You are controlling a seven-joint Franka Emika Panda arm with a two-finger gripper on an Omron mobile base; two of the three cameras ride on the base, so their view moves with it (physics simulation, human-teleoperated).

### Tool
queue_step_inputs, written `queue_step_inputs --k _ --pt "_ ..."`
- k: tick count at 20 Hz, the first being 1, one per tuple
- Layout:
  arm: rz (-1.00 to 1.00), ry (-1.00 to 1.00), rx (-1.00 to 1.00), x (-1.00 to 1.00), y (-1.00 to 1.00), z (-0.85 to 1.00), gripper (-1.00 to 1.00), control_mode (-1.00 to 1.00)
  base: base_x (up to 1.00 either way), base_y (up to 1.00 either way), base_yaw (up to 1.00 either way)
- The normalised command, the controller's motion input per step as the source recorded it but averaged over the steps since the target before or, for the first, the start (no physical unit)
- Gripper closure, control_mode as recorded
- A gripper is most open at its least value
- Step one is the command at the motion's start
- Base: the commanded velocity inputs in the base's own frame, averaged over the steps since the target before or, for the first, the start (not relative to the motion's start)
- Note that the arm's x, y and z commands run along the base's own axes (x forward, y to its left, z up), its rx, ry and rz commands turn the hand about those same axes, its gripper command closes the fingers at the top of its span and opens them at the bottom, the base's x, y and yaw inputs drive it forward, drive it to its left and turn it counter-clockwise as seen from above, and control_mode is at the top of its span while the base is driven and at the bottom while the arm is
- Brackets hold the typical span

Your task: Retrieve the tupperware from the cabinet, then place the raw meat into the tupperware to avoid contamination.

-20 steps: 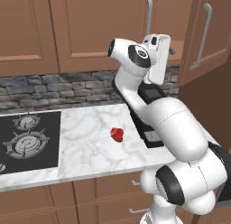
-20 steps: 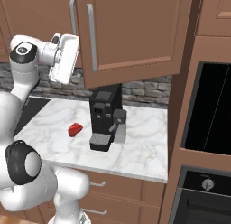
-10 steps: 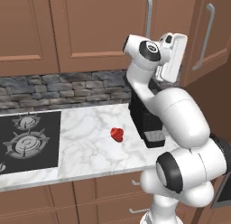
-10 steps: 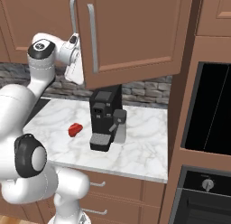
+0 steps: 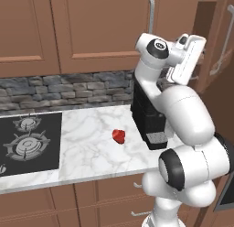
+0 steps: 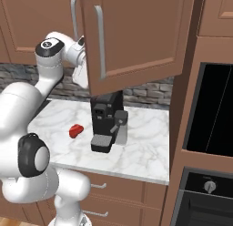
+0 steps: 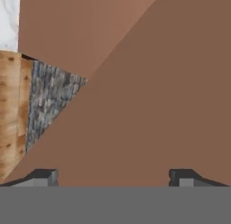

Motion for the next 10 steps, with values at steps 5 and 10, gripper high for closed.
queue_step_inputs --k 5,10 --pt "-0.15 0.0 0.0 -0.46 -0.65 0.02 -1.0 -1.0 0.0 0.0 0.0" --pt "-0.06 -0.01 0.02 -0.3 -0.82 0.06 -1.0 -1.0 0.0 0.0 0.0"
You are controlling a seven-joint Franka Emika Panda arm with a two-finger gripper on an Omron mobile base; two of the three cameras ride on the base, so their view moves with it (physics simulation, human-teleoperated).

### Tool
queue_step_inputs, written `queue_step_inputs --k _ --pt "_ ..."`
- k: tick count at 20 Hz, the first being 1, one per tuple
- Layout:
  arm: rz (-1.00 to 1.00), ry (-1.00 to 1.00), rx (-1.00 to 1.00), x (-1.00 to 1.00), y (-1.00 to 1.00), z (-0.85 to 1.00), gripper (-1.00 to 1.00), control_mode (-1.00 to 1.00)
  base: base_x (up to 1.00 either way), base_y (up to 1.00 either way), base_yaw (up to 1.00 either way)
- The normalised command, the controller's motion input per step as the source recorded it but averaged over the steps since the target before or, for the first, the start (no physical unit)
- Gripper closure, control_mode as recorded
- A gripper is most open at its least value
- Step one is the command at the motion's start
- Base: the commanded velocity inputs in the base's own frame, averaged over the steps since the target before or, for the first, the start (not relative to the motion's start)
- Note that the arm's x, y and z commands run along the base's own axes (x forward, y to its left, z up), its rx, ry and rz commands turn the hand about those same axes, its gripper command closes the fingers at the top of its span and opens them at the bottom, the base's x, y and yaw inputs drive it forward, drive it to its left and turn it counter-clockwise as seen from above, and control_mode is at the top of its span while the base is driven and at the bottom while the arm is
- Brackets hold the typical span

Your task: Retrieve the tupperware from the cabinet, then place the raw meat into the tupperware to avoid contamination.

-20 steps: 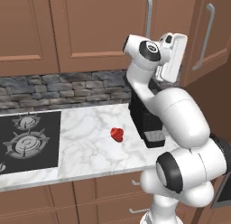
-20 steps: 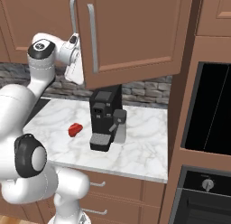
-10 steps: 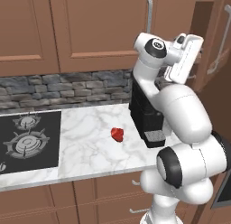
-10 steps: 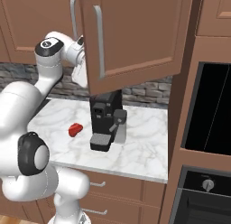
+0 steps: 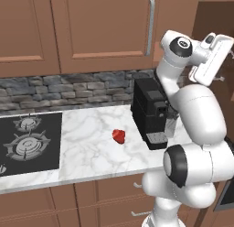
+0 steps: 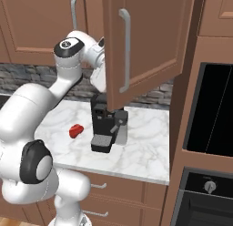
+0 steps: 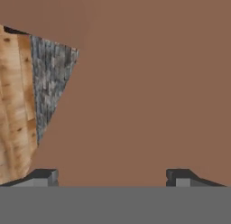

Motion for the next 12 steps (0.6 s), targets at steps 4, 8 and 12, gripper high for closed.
queue_step_inputs --k 4,8,12 --pt "-0.01 0.0 0.02 0.0 -0.63 0.0 -1.0 -1.0 0.0 0.0 0.0" --pt "-0.02 0.0 0.0 0.02 -0.23 0.0 -1.0 -1.0 0.0 0.0 0.0" --pt "-0.02 0.0 0.03 0.13 -0.36 -0.01 -1.0 -1.0 0.0 0.0 0.0"
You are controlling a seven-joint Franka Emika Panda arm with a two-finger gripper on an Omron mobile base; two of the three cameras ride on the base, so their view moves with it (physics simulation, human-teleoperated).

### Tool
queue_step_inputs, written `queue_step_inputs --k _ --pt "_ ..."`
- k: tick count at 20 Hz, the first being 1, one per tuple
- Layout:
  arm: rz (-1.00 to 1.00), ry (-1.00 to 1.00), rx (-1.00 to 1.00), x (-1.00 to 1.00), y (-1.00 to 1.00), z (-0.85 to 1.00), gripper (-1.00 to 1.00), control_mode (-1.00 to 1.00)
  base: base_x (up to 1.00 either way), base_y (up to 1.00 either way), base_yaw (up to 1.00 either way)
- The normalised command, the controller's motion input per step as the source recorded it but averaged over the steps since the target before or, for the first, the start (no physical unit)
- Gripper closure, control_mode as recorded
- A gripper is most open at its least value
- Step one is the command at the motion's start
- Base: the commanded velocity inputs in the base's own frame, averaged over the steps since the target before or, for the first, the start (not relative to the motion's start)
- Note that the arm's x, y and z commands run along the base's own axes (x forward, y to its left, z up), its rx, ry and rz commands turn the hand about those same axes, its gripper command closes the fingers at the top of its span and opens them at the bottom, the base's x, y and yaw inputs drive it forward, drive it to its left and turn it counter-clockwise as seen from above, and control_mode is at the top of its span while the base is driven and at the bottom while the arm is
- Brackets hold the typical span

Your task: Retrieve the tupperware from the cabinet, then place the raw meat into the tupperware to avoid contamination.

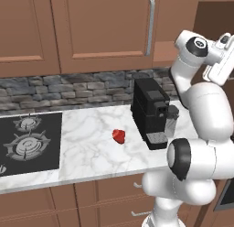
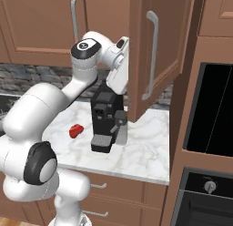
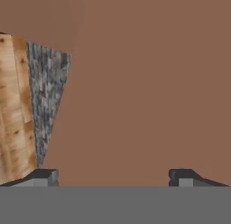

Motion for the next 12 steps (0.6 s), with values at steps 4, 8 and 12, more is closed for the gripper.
queue_step_inputs --k 4,8,12 --pt "0.0 0.0 0.06 0.18 -0.52 -0.04 -1.0 -1.0 0.0 0.0 0.0" --pt "0.02 0.0 0.06 0.13 -0.59 -0.03 -1.0 -1.0 0.0 0.0 0.0" --pt "0.01 0.0 0.03 0.03 -0.46 -0.03 -1.0 -1.0 0.0 0.0 0.0"
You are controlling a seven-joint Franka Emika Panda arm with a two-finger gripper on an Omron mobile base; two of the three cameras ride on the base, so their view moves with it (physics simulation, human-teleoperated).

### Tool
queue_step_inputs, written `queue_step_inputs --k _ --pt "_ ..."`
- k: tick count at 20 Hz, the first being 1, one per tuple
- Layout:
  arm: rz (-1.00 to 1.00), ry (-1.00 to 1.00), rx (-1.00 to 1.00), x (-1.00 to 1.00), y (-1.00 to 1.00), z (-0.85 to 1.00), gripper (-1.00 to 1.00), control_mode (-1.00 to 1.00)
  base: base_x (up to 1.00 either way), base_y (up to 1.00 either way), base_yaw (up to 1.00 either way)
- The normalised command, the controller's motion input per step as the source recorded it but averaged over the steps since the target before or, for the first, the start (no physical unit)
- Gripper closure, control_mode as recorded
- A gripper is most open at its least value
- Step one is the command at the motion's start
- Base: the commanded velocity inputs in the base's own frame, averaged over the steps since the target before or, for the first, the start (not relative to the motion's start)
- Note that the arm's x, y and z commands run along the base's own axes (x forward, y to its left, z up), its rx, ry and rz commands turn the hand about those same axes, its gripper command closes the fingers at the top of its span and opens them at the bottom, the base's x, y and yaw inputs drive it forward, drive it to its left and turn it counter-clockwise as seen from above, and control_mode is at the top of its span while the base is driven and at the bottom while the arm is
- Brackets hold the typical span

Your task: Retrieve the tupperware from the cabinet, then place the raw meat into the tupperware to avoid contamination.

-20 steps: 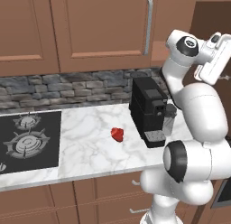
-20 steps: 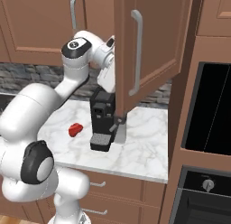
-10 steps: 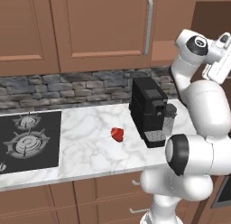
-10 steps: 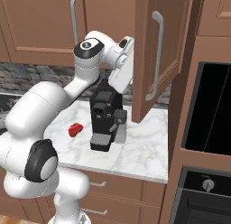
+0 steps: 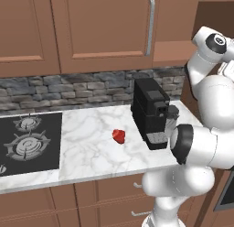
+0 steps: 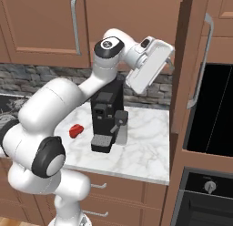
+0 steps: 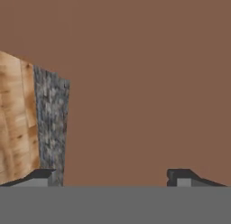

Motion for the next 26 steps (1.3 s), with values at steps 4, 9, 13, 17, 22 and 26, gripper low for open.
queue_step_inputs --k 4,9,13,17,22,26 --pt "-0.02 -0.01 0.01 0.0 -0.19 -0.04 -1.0 -1.0 0.0 0.0 0.0" --pt "-0.1 -0.02 -0.01 0.0 0.59 0.0 -1.0 -1.0 0.0 0.0 0.0" --pt "-0.09 -0.08 -0.01 -0.15 0.92 0.05 -1.0 -1.0 0.0 0.0 0.0" --pt "-0.06 -0.19 0.06 -0.17 0.95 0.02 -1.0 -1.0 0.0 0.0 0.0" --pt "-0.05 -0.35 0.21 -0.16 0.83 -0.07 -1.0 -1.0 0.0 0.0 0.0" --pt "-0.05 -0.44 0.24 -0.27 0.78 -0.22 -1.0 -1.0 0.0 0.0 0.0"
